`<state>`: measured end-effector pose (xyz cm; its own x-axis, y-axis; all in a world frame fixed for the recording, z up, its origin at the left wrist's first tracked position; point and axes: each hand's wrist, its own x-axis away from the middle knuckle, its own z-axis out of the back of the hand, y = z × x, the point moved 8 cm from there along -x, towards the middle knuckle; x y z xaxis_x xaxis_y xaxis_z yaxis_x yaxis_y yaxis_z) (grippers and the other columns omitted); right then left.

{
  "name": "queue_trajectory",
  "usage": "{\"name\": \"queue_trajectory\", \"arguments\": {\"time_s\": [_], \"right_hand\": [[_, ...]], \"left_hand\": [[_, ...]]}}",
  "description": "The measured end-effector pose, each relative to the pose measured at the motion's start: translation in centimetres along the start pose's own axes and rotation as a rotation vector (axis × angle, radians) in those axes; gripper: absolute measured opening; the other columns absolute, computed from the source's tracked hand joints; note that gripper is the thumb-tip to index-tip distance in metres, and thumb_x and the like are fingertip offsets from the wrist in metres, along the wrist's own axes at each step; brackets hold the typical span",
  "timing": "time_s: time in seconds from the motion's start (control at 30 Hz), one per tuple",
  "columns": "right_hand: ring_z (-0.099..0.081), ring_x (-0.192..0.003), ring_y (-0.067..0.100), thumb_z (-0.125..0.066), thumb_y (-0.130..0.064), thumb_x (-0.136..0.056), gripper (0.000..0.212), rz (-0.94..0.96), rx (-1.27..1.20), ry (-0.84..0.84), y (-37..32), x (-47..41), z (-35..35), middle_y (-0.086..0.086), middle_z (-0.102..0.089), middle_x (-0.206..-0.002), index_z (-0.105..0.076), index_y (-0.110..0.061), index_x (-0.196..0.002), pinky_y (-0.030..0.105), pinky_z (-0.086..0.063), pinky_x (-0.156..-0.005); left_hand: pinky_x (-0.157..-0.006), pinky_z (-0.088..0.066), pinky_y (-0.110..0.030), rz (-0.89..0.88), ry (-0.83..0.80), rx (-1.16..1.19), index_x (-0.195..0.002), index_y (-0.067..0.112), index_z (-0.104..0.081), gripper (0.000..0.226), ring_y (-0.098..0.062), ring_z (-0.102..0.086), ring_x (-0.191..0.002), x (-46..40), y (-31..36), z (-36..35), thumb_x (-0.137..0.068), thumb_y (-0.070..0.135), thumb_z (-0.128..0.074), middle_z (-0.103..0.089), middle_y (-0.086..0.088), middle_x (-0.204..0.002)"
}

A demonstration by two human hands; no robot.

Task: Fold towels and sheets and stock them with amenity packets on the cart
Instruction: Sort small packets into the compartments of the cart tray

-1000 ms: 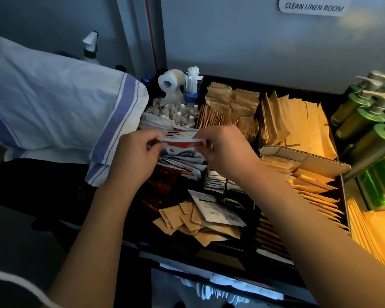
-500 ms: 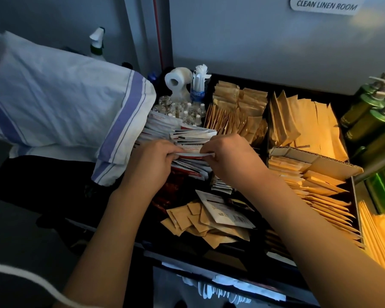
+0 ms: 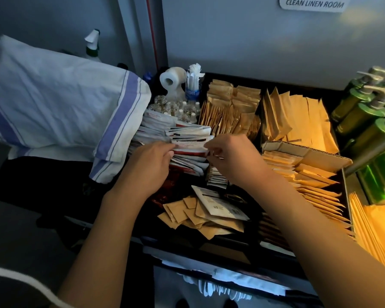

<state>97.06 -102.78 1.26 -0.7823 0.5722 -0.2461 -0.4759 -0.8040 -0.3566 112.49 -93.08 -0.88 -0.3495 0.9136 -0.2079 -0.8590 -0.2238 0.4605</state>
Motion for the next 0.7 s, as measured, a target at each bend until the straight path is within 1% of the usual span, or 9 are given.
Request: {"name": "queue_trajectory", "arguments": {"time_s": [0.07, 0.13, 0.2, 0.3, 0.33, 0.4, 0.53, 0.63, 0.7], "right_hand": [[-0.067, -0.081, 0.009, -0.078, -0.012, -0.086, 0.021, -0.004, -0.074, 0.005, 0.7, 1.7, 1.0, -0.006, -0.073, -0.095, -0.078, -0.017, -0.107, 0.031, -0.060, -0.077], [-0.067, -0.082, 0.000, -0.082, -0.017, -0.084, 0.029, -0.024, -0.141, -0.117, 1.3, 3.2, 0.7, -0.013, -0.072, -0.097, -0.078, -0.022, -0.112, 0.023, -0.060, -0.077], [-0.067, -0.086, -0.005, -0.085, -0.030, -0.082, 0.036, -0.057, -0.188, -0.267, 1.6, 4.8, 0.1, -0.018, -0.071, -0.101, -0.076, -0.029, -0.116, 0.018, -0.059, -0.077], [-0.066, -0.096, -0.007, -0.088, -0.051, -0.072, 0.052, -0.072, -0.254, -0.409, 1.5, 6.9, -0.4, -0.021, -0.071, -0.107, -0.074, -0.034, -0.119, 0.020, -0.059, -0.085], [-0.065, -0.099, -0.007, -0.088, -0.055, -0.069, 0.057, -0.071, -0.263, -0.438, 1.5, 7.4, -0.6, -0.022, -0.071, -0.109, -0.073, -0.035, -0.120, 0.020, -0.058, -0.087], [-0.064, -0.101, -0.006, -0.089, -0.058, -0.066, 0.061, -0.060, -0.257, -0.463, 1.4, 8.0, -0.8, -0.024, -0.070, -0.113, -0.072, -0.035, -0.121, 0.021, -0.057, -0.090], [-0.063, -0.100, -0.004, -0.088, -0.051, -0.073, 0.046, -0.001, -0.225, -0.402, 1.4, 8.2, -0.7, -0.023, -0.071, -0.110, -0.076, -0.036, -0.115, 0.021, -0.055, -0.088], [-0.066, -0.095, -0.001, -0.085, -0.040, -0.081, 0.028, 0.024, -0.298, -0.311, 1.5, 8.0, 0.1, -0.019, -0.073, -0.103, -0.080, -0.032, -0.107, 0.023, -0.056, -0.084], [-0.068, -0.092, 0.001, -0.080, -0.033, -0.087, 0.017, 0.058, -0.302, -0.231, 1.4, 7.6, 0.8, -0.016, -0.074, -0.099, -0.081, -0.029, -0.103, 0.026, -0.057, -0.081]], "left_hand": [[-0.107, -0.040, -0.031, -0.025, 0.047, 0.029, -0.135, 0.015, -0.066, 0.033, -0.022, -0.056, -0.125, 0.8, 0.7, 0.8, -0.102, 0.016, -0.057, -0.065, -0.003, -0.136], [-0.110, -0.041, -0.033, -0.069, 0.075, 0.041, -0.133, 0.017, -0.068, 0.033, -0.018, -0.055, -0.126, 1.6, 1.7, 1.5, -0.100, 0.016, -0.061, -0.064, 0.001, -0.135], [-0.109, -0.039, -0.028, -0.123, 0.075, 0.068, -0.130, 0.022, -0.070, 0.033, -0.010, -0.054, -0.125, 2.5, 3.0, 1.8, -0.098, 0.017, -0.065, -0.065, 0.008, -0.132], [-0.104, -0.037, -0.013, -0.205, 0.001, 0.143, -0.122, 0.030, -0.074, 0.032, 0.005, -0.055, -0.118, 3.9, 5.1, 1.3, -0.093, 0.018, -0.071, -0.067, 0.020, -0.122], [-0.103, -0.039, -0.011, -0.226, -0.032, 0.165, -0.120, 0.031, -0.075, 0.032, 0.006, -0.057, -0.116, 4.3, 5.7, 0.9, -0.091, 0.017, -0.073, -0.067, 0.022, -0.120], [-0.104, -0.044, -0.017, -0.249, -0.081, 0.196, -0.117, 0.031, -0.076, 0.033, 0.006, -0.059, -0.114, 5.0, 6.4, 0.0, -0.088, 0.016, -0.076, -0.069, 0.022, -0.117], [-0.102, -0.051, -0.028, -0.259, -0.120, 0.221, -0.114, 0.030, -0.078, 0.033, 0.004, -0.060, -0.113, 5.6, 7.0, -1.4, -0.085, 0.014, -0.080, -0.069, 0.021, -0.115], [-0.100, -0.052, -0.030, -0.278, -0.139, 0.205, -0.112, 0.031, -0.078, 0.035, 0.003, -0.060, -0.112, 5.8, 7.2, -1.8, -0.083, 0.011, -0.078, -0.069, 0.022, -0.113], [-0.099, -0.053, -0.030, -0.282, -0.142, 0.200, -0.114, 0.033, -0.076, 0.036, 0.002, -0.060, -0.112, 5.8, 7.4, -1.8, -0.083, 0.015, -0.074, -0.068, 0.024, -0.113]]}}
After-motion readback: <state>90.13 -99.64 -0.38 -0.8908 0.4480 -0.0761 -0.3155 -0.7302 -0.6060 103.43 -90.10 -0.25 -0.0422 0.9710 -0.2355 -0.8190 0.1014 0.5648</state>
